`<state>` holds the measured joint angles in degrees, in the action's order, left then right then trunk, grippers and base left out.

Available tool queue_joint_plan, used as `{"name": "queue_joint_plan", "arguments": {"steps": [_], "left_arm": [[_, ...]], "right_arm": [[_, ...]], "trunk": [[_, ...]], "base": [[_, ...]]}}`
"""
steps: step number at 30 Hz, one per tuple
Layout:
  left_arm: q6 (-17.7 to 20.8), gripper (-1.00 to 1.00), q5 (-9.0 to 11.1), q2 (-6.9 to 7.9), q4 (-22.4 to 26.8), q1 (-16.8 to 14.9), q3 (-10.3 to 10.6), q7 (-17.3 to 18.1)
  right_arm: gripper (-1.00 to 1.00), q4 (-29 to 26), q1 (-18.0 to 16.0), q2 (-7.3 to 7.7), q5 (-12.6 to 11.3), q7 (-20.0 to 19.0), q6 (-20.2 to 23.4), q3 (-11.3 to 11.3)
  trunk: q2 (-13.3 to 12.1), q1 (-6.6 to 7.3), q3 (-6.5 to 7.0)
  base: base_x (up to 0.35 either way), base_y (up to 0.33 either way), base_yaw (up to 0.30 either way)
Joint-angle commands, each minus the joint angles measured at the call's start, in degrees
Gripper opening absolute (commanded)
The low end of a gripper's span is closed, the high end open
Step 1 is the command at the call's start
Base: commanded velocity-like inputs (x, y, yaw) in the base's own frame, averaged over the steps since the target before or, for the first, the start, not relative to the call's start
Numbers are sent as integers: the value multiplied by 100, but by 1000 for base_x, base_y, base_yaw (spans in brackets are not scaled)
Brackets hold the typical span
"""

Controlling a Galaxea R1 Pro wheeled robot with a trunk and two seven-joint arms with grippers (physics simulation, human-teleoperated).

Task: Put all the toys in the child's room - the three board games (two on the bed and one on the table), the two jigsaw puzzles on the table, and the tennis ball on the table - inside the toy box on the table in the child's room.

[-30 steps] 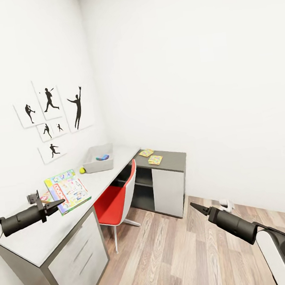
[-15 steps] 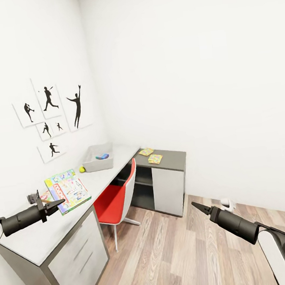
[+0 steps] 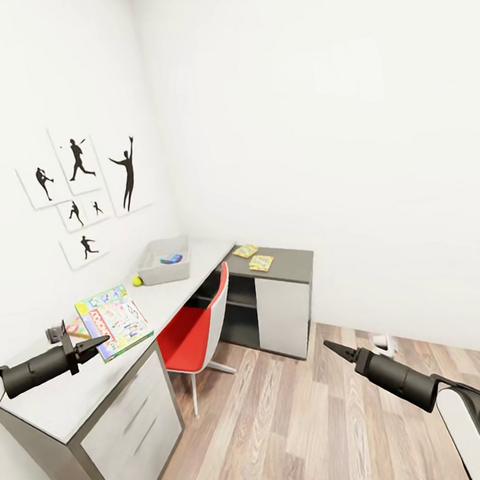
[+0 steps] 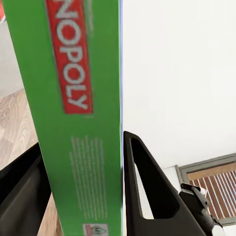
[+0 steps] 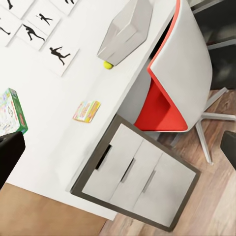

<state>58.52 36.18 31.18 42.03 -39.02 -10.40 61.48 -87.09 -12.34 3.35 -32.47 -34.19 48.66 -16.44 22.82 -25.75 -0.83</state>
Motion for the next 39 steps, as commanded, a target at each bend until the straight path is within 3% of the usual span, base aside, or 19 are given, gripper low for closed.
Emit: {"name": "queue_joint_plan", "arguments": {"steps": [1, 14, 39], "left_arm": [[22, -100, -5, 0, -2, -6, -6, 23], [19, -100, -7, 1, -2, -7, -200, 62], [26, -100, -12, 2, -2, -5, -208, 48]], "right_arm": [[100, -1, -5, -1, -3, -17, 38, -10], [100, -1, -5, -1, 13, -20, 47, -18], [100, -1, -5, -1, 24, -22, 38, -18]], "trunk": [[10, -3, -18], [10, -3, -141], [10, -3, -322]], "base": [[0, 0, 0], [30, 0, 0], [319, 0, -5]]}}
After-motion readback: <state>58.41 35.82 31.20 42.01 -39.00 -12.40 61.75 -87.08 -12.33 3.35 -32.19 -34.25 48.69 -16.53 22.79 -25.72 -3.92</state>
